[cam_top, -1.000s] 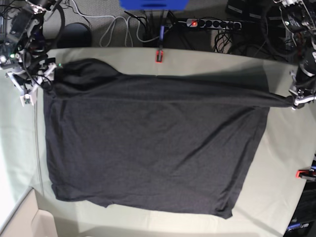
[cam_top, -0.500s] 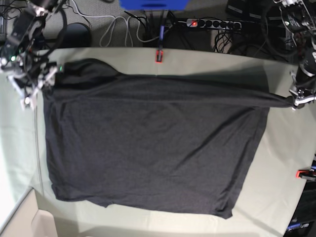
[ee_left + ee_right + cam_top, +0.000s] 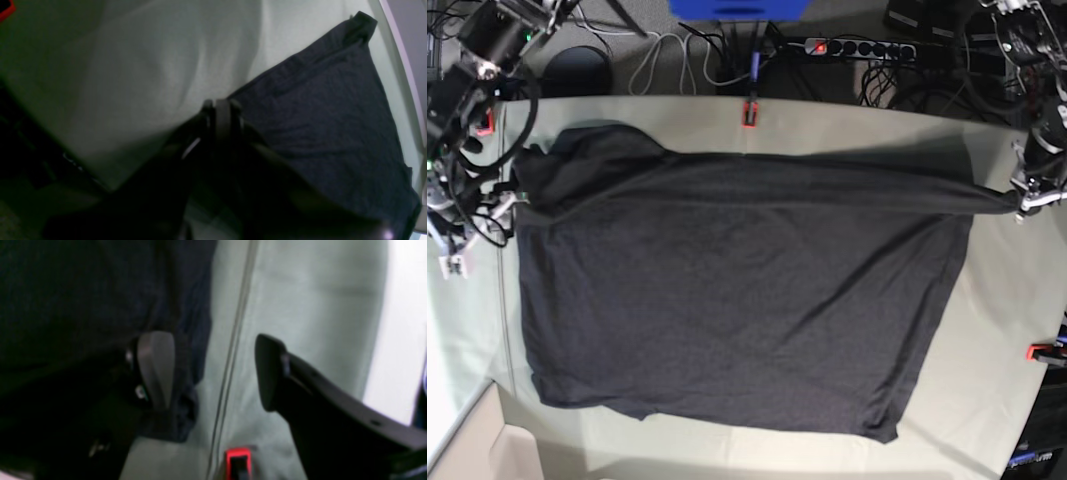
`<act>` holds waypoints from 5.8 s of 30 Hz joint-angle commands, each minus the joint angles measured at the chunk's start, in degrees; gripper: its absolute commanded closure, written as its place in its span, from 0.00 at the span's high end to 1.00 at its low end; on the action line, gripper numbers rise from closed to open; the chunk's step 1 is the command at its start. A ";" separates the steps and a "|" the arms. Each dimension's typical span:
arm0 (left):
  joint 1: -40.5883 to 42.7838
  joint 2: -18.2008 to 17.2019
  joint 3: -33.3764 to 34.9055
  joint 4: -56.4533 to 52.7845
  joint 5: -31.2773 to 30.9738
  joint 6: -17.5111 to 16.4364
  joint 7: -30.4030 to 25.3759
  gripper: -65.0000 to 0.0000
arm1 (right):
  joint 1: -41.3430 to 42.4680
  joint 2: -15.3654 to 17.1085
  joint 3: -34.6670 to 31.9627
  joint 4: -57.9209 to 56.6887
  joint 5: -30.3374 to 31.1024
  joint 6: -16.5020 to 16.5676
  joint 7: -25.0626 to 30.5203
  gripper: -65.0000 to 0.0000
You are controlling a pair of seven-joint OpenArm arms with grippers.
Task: Layout the t-shirt on the table in an organized manner, then fold the t-shirt properly
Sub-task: 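Drag the held corner with the right gripper to straighten the edge, then lift the held shirt edge with both grippers, then fold the held edge over onto the shirt with both grippers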
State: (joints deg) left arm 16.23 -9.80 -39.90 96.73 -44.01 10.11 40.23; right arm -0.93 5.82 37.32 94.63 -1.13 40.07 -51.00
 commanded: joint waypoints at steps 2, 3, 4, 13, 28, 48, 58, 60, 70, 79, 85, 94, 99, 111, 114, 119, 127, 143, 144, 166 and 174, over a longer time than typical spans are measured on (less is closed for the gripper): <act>-0.18 -0.88 -0.32 0.81 -0.17 -0.22 -0.89 0.00 | -1.49 0.29 0.09 3.70 0.73 -0.07 0.85 0.59; -0.18 -0.88 -0.32 0.81 -0.17 -0.22 -0.89 0.00 | -2.63 0.11 0.00 4.67 0.73 -0.07 0.85 0.59; -0.18 -0.88 -0.32 0.81 -0.17 -0.22 -0.80 0.00 | -3.86 -0.59 0.00 5.46 0.82 -0.07 0.85 0.59; -0.54 -0.88 -0.32 0.81 -0.17 -0.22 -0.89 0.00 | -10.37 -5.69 -0.35 6.69 0.91 -0.07 1.38 0.59; -0.45 -0.88 -0.32 0.81 -0.17 -0.22 -1.15 0.00 | -8.79 -5.25 -0.27 -1.22 0.91 -0.07 1.46 0.44; 0.17 -1.14 -0.76 1.60 -0.52 -0.22 -0.80 0.00 | -20.92 -5.43 0.26 14.43 1.08 -0.07 1.38 0.00; 3.95 -0.97 -0.76 6.88 -0.69 -0.22 -0.71 0.00 | -26.10 -5.43 6.24 19.52 1.08 -0.07 1.11 0.00; 5.27 -0.97 -0.76 8.46 -0.69 -0.22 -0.71 0.00 | -27.51 -5.43 6.33 19.79 1.08 -0.07 1.38 0.00; 7.90 -0.97 -0.76 9.60 -0.69 -0.22 -0.71 0.00 | -32.96 -7.98 6.06 19.79 1.08 -0.07 1.46 0.00; 8.69 -1.14 -0.76 9.07 -0.43 -0.22 -0.71 0.00 | -32.96 -8.59 6.24 19.79 1.17 -0.07 1.46 0.00; 7.46 -1.05 -0.41 9.07 -0.25 -0.22 -0.80 0.00 | -31.73 -8.42 5.71 20.40 7.15 -0.07 1.46 0.00; 3.07 -1.32 -0.41 8.20 -0.17 -0.22 -0.71 0.00 | -24.35 -8.42 0.88 20.58 7.68 -0.07 1.29 0.00; -0.62 -1.49 -0.32 4.15 -0.17 -0.22 -0.71 0.00 | -19.16 -8.24 1.32 20.40 7.50 -0.07 0.94 0.00; -8.18 -1.49 -0.14 -3.50 -0.17 -0.22 -0.71 0.00 | -11.16 -6.66 1.32 15.22 1.52 -0.07 1.29 0.00; -10.03 -1.58 1.09 -5.78 -0.17 -0.22 -0.71 0.00 | -9.84 -6.13 1.32 13.90 1.52 -0.07 1.29 0.00; -11.00 -3.08 6.19 -7.19 -0.17 -0.22 -1.24 0.00 | -7.91 -5.69 1.32 12.05 1.52 -0.07 1.29 0.00; -14.95 -3.16 7.94 -9.21 -0.08 -0.22 -1.24 0.00 | -3.60 -3.58 1.40 7.57 1.43 -0.07 1.11 0.00; -20.32 -4.57 9.97 -15.37 5.11 -0.13 -1.33 0.00 | 1.41 -1.65 1.32 0.97 1.52 -0.07 1.38 0.00; -20.32 -4.57 9.97 -15.89 5.11 -0.13 -1.33 0.00 | 1.41 -1.65 1.05 1.06 1.52 -0.07 1.38 0.00; -21.72 -7.74 17.17 -19.59 4.58 -0.22 -0.80 0.58 | 2.73 -0.07 1.32 -2.10 1.52 -0.07 0.85 0.52; -16.18 -7.38 17.09 -20.99 5.11 -0.22 -1.41 0.76 | -0.96 -0.33 1.40 -0.70 1.52 -0.07 0.94 0.57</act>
State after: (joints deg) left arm 1.26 -16.32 -22.48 74.87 -38.63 10.20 39.62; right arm -2.74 4.75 38.57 92.71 -0.23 40.05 -51.27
